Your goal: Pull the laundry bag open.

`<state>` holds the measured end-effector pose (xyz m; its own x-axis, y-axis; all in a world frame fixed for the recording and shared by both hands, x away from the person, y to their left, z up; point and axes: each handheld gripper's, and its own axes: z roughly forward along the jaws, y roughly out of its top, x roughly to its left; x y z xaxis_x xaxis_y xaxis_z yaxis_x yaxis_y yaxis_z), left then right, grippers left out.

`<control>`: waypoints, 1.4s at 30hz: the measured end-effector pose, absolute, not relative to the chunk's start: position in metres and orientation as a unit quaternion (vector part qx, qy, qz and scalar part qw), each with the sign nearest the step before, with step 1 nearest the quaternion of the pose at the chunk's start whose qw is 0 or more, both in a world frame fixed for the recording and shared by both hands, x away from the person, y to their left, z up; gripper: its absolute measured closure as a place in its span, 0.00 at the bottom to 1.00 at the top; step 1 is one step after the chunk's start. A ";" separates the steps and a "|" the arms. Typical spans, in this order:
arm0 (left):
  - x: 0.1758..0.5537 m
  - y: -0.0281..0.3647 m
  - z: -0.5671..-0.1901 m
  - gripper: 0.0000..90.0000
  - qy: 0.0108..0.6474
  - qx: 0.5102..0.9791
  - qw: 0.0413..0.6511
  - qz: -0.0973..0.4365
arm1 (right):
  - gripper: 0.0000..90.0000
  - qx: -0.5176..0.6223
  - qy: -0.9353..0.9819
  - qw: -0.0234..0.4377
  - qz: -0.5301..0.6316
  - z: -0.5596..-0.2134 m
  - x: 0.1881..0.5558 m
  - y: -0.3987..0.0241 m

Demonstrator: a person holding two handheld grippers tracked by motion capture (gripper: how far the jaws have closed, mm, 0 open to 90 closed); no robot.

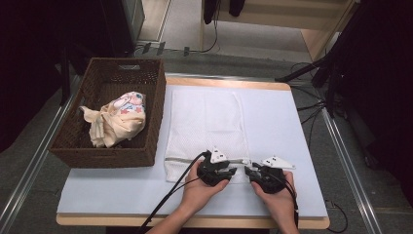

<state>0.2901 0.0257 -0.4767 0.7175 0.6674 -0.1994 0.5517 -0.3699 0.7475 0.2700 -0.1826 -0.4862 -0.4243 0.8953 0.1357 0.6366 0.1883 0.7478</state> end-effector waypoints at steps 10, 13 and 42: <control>0.296 0.015 -0.475 0.77 0.373 0.826 0.420 0.052 | 1.00 0.494 0.763 0.142 0.392 -0.485 0.276 -0.187; 0.302 0.015 -0.474 0.77 0.383 0.834 0.393 0.066 | 1.00 0.487 0.756 0.150 0.410 -0.485 0.273 -0.187; 0.314 0.035 -0.467 0.72 0.419 0.783 0.459 -0.015 | 1.00 0.425 0.738 0.174 0.493 -0.479 0.261 -0.190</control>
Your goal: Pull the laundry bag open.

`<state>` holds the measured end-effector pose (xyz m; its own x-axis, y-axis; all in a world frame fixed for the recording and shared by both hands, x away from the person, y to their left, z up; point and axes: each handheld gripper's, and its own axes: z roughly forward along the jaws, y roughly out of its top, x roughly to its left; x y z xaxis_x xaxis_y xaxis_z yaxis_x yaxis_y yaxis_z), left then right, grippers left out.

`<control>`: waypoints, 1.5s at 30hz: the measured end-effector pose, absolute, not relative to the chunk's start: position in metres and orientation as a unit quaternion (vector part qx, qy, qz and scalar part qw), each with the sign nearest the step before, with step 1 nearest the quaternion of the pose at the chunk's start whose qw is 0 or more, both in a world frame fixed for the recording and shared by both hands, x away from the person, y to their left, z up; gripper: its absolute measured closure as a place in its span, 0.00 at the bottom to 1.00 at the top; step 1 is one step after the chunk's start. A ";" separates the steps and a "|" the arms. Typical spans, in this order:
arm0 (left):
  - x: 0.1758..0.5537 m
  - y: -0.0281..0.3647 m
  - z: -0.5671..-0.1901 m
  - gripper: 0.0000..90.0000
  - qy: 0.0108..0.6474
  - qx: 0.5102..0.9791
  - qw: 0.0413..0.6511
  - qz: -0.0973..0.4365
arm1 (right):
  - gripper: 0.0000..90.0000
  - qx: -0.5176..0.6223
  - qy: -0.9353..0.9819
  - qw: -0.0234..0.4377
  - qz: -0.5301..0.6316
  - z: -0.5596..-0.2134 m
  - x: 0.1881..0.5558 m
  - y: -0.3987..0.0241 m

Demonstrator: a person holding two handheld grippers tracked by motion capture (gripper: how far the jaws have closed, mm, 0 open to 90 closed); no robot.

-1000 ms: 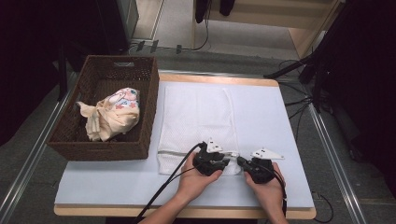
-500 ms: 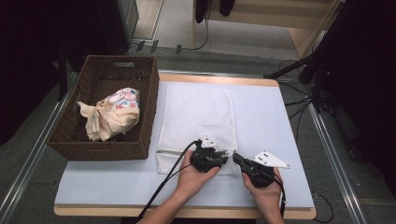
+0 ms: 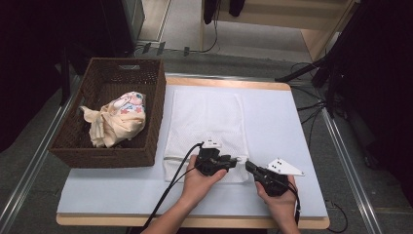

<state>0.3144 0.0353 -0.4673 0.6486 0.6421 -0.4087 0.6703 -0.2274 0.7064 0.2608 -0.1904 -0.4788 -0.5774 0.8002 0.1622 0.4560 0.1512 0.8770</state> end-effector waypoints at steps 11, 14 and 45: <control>0.318 0.026 -0.475 0.73 0.432 0.784 0.446 -0.017 | 1.00 0.417 0.740 0.172 0.499 -0.477 0.260 -0.188; 0.319 0.030 -0.474 0.78 0.451 0.772 0.448 -0.008 | 1.00 0.417 0.740 0.171 0.499 -0.477 0.260 -0.188; 0.320 0.037 -0.479 0.96 0.456 0.759 0.459 -0.074 | 1.00 0.424 0.740 0.173 0.492 -0.478 0.261 -0.191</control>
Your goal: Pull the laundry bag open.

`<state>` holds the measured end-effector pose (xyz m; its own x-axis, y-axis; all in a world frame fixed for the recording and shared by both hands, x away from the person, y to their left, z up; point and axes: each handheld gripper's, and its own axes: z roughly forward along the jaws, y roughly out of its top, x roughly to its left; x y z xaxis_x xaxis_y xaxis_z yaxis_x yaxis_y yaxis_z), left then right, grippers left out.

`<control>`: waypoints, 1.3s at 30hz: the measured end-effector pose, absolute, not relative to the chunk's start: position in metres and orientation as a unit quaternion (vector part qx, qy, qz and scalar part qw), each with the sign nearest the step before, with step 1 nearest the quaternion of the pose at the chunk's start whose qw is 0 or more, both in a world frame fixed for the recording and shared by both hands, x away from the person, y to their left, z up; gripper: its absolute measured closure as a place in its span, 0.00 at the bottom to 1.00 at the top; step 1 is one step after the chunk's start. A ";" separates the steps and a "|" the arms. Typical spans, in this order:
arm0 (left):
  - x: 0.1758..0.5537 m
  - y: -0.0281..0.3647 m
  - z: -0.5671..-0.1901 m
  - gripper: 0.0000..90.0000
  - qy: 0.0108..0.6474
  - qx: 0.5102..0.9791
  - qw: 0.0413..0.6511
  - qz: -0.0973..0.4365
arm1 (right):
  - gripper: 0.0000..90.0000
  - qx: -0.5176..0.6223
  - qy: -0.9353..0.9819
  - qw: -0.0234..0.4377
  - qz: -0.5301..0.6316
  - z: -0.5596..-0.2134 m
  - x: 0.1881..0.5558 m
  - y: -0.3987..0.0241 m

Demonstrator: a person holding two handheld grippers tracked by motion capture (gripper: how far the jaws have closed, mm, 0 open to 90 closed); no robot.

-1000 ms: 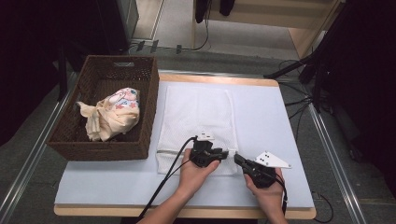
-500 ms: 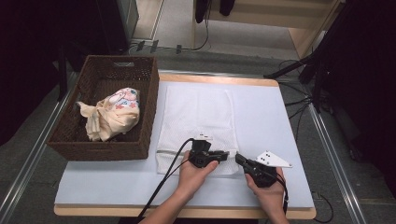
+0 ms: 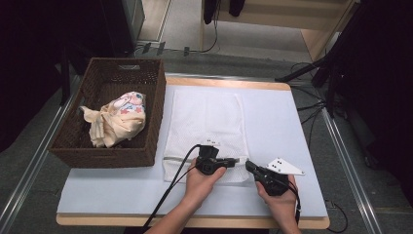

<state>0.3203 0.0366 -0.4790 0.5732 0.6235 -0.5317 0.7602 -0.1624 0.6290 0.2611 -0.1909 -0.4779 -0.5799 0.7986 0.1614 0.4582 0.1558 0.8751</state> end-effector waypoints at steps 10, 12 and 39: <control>0.319 0.042 -0.478 0.97 0.455 0.745 0.482 -0.075 | 0.81 0.432 0.734 0.156 0.500 -0.478 0.263 -0.192; 0.318 0.044 -0.478 0.97 0.448 0.745 0.488 -0.074 | 0.72 0.442 0.731 0.147 0.498 -0.478 0.264 -0.192; 0.311 0.046 -0.474 0.97 0.442 0.759 0.476 -0.036 | 0.96 0.476 0.710 0.117 0.505 -0.478 0.270 -0.188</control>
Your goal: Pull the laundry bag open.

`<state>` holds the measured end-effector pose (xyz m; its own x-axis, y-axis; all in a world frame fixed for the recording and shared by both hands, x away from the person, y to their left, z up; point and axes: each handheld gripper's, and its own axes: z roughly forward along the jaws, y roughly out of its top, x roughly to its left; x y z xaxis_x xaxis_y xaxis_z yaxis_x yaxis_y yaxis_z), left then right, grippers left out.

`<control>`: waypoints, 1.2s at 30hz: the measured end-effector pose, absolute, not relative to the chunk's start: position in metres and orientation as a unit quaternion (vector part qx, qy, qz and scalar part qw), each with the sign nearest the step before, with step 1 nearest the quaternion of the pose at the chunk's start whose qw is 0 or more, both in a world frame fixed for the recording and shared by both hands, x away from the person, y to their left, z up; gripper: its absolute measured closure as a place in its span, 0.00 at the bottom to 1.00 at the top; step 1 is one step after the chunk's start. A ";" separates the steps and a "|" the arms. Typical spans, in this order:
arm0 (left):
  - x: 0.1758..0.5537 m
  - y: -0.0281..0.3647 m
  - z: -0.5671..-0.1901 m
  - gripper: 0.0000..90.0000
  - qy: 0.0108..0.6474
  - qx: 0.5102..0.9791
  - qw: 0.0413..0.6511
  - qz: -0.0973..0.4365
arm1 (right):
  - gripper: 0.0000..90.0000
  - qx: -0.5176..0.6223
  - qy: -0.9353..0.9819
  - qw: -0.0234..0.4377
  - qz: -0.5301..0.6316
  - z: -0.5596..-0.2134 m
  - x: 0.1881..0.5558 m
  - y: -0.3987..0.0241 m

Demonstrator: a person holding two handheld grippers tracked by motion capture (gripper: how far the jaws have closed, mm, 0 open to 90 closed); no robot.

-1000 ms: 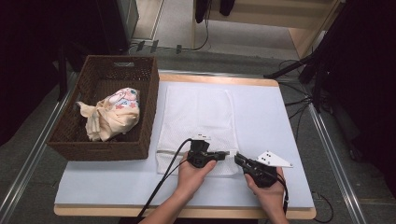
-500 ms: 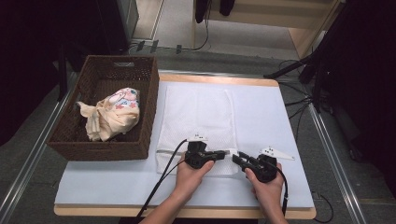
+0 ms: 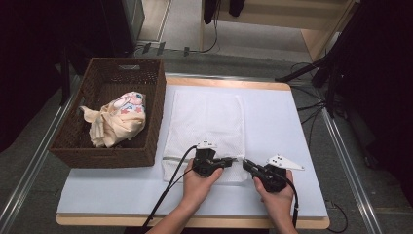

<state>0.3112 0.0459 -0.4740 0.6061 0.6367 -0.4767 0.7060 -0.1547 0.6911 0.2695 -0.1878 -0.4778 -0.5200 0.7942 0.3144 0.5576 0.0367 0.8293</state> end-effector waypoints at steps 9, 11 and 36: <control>0.310 0.048 -0.476 0.97 0.448 0.756 0.476 -0.039 | 0.96 0.467 0.718 0.134 0.498 -0.476 0.266 -0.183; 0.310 0.049 -0.476 0.97 0.445 0.758 0.475 -0.039 | 0.96 0.467 0.719 0.133 0.497 -0.476 0.266 -0.183; 0.306 0.069 -0.478 0.98 0.475 0.736 0.482 -0.035 | 0.99 0.459 0.714 0.172 0.499 -0.462 0.258 -0.182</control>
